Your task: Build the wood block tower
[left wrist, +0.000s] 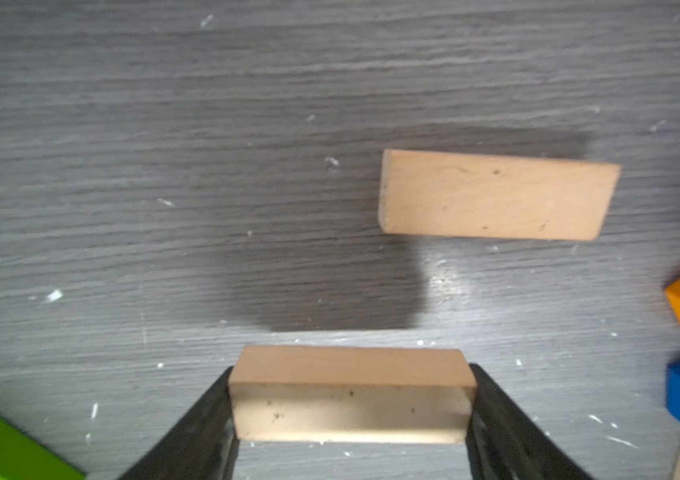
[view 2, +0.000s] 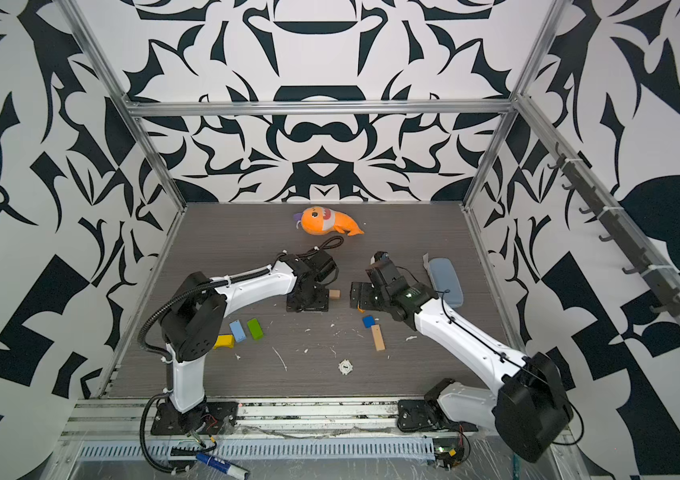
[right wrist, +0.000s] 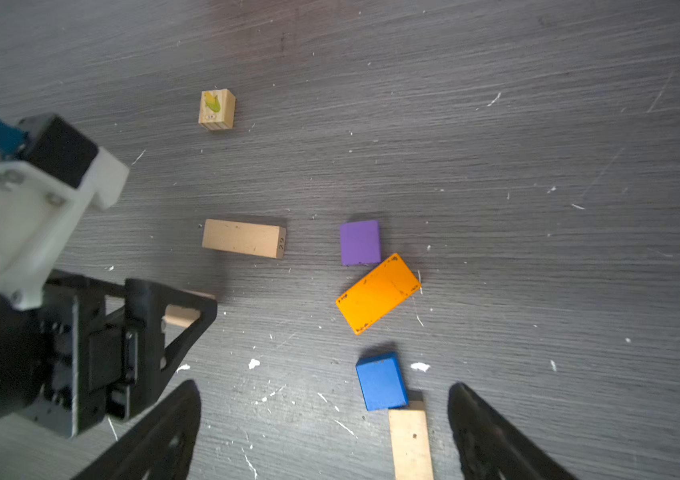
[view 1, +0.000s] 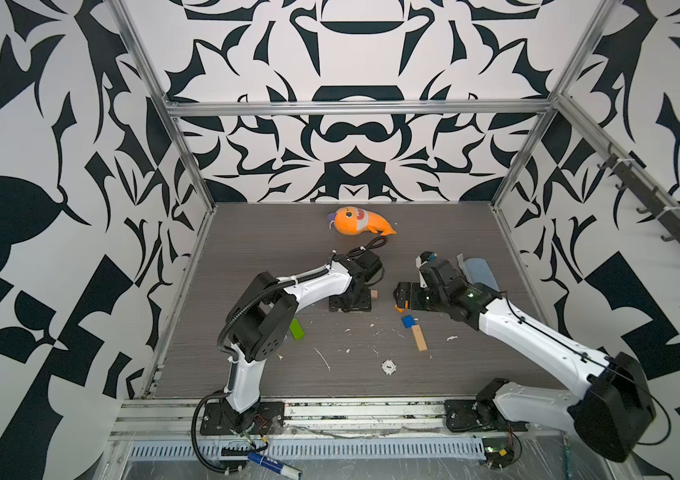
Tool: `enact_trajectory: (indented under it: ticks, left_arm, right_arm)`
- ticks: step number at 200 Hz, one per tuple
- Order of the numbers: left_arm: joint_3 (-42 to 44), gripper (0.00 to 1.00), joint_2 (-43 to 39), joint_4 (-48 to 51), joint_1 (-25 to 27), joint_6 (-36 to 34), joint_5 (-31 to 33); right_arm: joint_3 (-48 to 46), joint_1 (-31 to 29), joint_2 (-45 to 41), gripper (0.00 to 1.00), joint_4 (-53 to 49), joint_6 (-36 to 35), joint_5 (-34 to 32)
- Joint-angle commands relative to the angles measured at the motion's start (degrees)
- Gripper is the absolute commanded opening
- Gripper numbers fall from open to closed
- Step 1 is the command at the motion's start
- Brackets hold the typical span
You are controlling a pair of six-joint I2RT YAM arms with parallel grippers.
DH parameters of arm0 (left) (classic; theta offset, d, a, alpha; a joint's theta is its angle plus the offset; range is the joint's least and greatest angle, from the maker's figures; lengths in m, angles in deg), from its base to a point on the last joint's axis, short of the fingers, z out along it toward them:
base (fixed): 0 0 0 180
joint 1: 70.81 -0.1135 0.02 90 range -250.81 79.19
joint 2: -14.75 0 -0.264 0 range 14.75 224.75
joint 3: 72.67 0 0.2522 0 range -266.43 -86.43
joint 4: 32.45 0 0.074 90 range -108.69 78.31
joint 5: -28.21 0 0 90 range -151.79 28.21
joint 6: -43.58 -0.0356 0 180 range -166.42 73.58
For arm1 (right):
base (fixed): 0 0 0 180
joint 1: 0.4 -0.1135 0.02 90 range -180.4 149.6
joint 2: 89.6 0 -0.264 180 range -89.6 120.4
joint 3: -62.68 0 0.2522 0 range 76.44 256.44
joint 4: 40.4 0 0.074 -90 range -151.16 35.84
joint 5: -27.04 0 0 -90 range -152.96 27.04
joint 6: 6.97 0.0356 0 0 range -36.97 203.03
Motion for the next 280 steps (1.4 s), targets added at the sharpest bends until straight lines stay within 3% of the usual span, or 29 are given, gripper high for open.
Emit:
enact_trajectory:
  ticks: [1,87,163,280]
  left_arm:
    - [-3.0,0.65,2.4,3.9,0.9,2.3,0.3]
    - [-10.3,0.65,9.4,5.8,2.7,4.6,2.3]
    - [-15.4,0.66,13.3,9.4,3.1,4.4,5.5]
    - [-17.9,0.67,15.4,9.0,3.3,4.4,3.8]
  right_arm:
    - [-1.3,0.3,-3.6,0.97,1.4,-2.9,1.0]
    - [-3.4,0.3,-10.5,0.99,-1.8,-6.1,0.2]
    - [-3.6,0.5,-12.6,1.00,-3.3,-6.6,-0.8]
    - [-2.9,1.5,-11.8,1.00,-5.0,-7.3,-1.1]
